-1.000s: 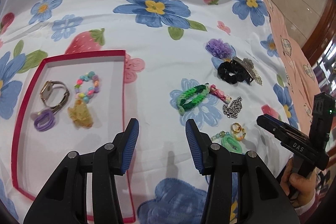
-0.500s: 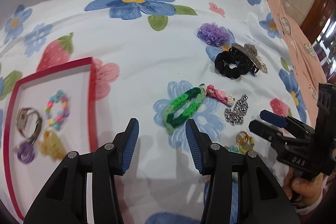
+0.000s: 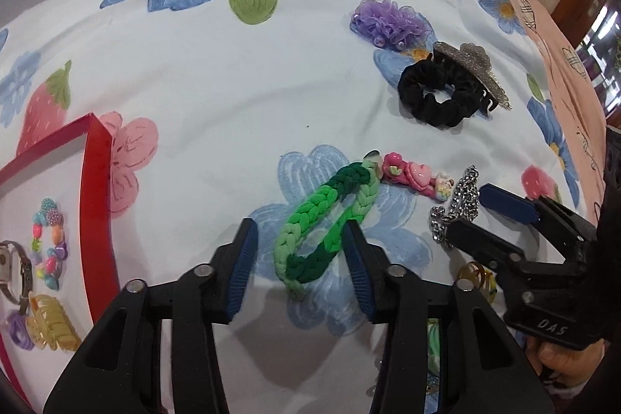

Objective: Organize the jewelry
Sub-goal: 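Grasp the green braided band with the left tool while the right tool grasps the silver chain, then carry the green band and silver chain over the tray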

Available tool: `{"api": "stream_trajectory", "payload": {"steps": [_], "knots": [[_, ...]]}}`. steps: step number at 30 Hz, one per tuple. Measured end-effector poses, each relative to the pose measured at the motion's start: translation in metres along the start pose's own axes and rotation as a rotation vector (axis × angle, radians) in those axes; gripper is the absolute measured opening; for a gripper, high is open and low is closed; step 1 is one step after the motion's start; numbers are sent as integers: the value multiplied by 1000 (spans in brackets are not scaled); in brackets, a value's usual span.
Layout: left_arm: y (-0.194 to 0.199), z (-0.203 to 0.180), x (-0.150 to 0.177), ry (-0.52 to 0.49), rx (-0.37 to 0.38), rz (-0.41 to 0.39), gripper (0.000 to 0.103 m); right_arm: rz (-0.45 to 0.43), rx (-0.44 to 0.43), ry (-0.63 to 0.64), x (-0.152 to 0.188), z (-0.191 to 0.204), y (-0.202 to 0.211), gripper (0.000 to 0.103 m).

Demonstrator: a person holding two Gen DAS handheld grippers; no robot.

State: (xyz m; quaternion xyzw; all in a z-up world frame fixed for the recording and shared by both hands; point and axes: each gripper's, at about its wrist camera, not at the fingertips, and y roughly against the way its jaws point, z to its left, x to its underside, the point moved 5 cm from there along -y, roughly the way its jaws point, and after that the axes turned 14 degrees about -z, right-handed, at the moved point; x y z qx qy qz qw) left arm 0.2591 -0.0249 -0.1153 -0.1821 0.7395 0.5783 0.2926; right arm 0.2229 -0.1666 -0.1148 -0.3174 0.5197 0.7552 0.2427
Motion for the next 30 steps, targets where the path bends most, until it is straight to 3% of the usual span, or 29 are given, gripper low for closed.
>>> {"api": "stream_trajectory", "payload": {"steps": [4,7,9,17,30], "knots": [[1,-10,3,-28,39,-1,15,-8,22,38,2,3,-2,60],[2,-11,3,-12,53,-3,10,-20,52,51,2,-1,-2,38],[7,-8,4,4,53,-13,9,-24,51,37,1,-5,-2,17],[37,9,10,114,73,-60,9,-44,-9,-22,-4,-4,11,13],[120,41,13,237,70,-213,9,-157,-113,-6,-34,41,55,11]]}}
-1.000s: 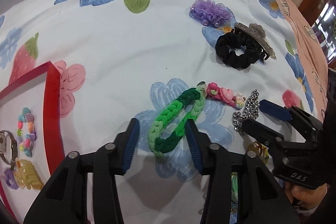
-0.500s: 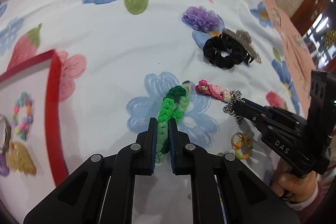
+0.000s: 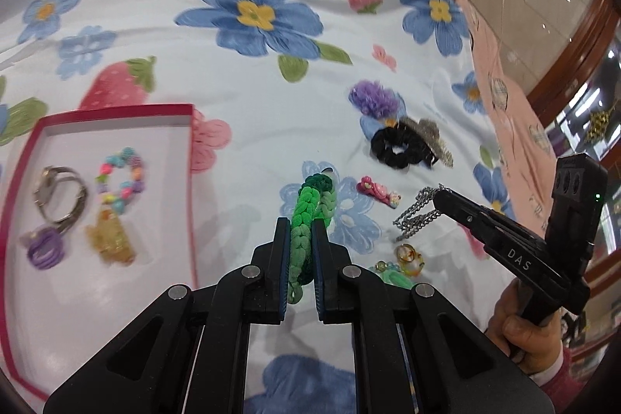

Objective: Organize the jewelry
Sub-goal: 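Carry the green band and silver chain over the tray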

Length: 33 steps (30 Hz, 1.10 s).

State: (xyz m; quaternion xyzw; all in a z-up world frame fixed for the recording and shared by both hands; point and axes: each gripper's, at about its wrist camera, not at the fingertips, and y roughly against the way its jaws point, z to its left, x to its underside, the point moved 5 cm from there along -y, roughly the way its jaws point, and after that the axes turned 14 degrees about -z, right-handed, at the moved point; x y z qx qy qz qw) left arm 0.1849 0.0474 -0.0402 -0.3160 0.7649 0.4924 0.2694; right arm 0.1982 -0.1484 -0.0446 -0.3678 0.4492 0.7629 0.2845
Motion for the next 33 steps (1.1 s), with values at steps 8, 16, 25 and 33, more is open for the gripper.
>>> {"api": "stream_trajectory", "payload": {"steps": [8,16,25,33], "knots": [[43,30,2,78,-41,-68,9,-16,-63,30,-5,36,5,11],[79,67,7,144,-94,-118,9,-14,-137,72,-4,79,2,11],[110,116,18,225,-175,-154,9,10,-245,111,6,137,-8,11],[123,151,30,278,-233,-158,9,42,-342,147,16,189,-24,11]]}}
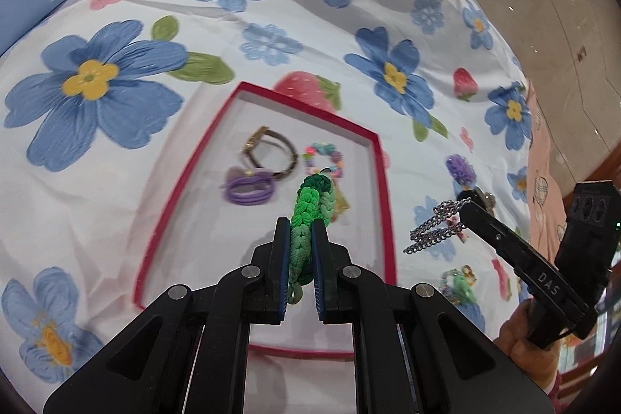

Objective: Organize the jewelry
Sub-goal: 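Carry the green band and silver chain over the tray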

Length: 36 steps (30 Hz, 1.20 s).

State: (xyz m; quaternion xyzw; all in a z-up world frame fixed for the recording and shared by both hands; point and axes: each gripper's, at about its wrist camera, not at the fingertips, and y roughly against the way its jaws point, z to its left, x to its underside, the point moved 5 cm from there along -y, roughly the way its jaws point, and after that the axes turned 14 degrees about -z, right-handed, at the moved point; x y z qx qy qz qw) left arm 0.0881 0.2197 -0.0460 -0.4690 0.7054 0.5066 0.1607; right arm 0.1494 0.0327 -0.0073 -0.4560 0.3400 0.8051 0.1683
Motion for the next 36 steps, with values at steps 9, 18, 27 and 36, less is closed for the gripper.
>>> {"api": "stream_trajectory", "payload": {"steps": [9,18,27,36], "knots": [[-16,28,14,29,-34,49,9,63,-61,-2,16,25,-40,11],[-41,50,23,53,-76,91,9,162,-25,-4,49,14,-72,11],[-56,54,26,29,-115,110,10,235,16,22,67,5,-87,11],[-56,57,27,30,-144,119,17,281,19,53,69,8,-94,13]]}}
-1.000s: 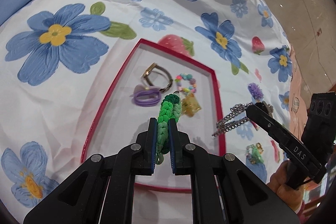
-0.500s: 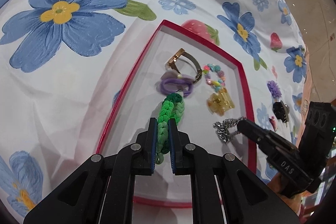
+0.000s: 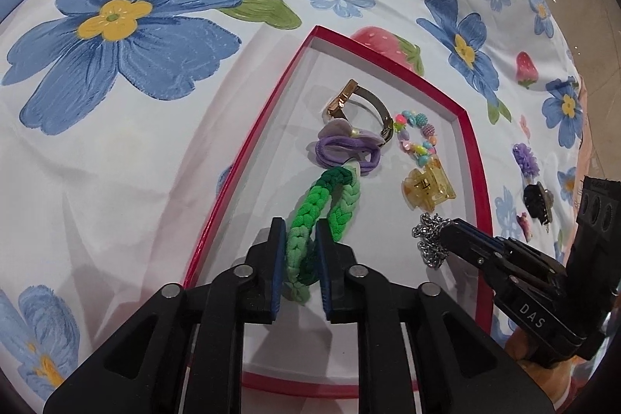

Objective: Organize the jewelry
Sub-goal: 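Carry the green band and silver chain over the tray, then open both tools to drop the green band and silver chain in the tray, then move both open tools toward the green hair tie and yellow ring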

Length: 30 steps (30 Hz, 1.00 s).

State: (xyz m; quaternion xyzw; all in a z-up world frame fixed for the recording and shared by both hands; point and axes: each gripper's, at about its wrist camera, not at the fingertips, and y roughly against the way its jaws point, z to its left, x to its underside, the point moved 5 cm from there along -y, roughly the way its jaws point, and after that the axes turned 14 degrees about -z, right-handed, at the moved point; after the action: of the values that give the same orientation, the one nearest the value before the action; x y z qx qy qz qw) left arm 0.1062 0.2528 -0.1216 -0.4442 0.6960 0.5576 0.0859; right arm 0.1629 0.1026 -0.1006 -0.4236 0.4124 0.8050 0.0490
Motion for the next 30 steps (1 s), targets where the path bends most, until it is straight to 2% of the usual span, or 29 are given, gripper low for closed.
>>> {"api": "stream_trajectory", "payload": {"steps": [1,3,4,7,9,12,16,18,23,30], "knots": [[1,0,0,-3,-2,-2,18,0,0,-1,0,0,0,13],[3,-2,0,-12,-12,-6,30,1,2,-2,0,0,-1,13],[4,-2,0,-13,-13,-9,33,1,2,-4,0,0,-1,13],[7,-4,-2,-14,-7,-15,34,0,-7,-18,-1,0,0,15],[9,-5,-3,-13,-7,-19,34,-8,-7,-27,-3,-1,3,25],[14,-7,-3,-11,-4,-29,41,-35,-10,-40,-7,-3,12,29],[24,-13,-4,-10,5,-43,41,-82,-27,-62,-13,-5,32,33],[29,-17,-4,-13,11,-52,41,-113,-31,-75,-16,-7,44,41],[41,-33,-3,-26,38,-65,41,-181,-29,-113,-21,-18,77,42],[51,-64,3,-70,87,-67,45,-252,26,-157,-16,-48,124,44]]}}
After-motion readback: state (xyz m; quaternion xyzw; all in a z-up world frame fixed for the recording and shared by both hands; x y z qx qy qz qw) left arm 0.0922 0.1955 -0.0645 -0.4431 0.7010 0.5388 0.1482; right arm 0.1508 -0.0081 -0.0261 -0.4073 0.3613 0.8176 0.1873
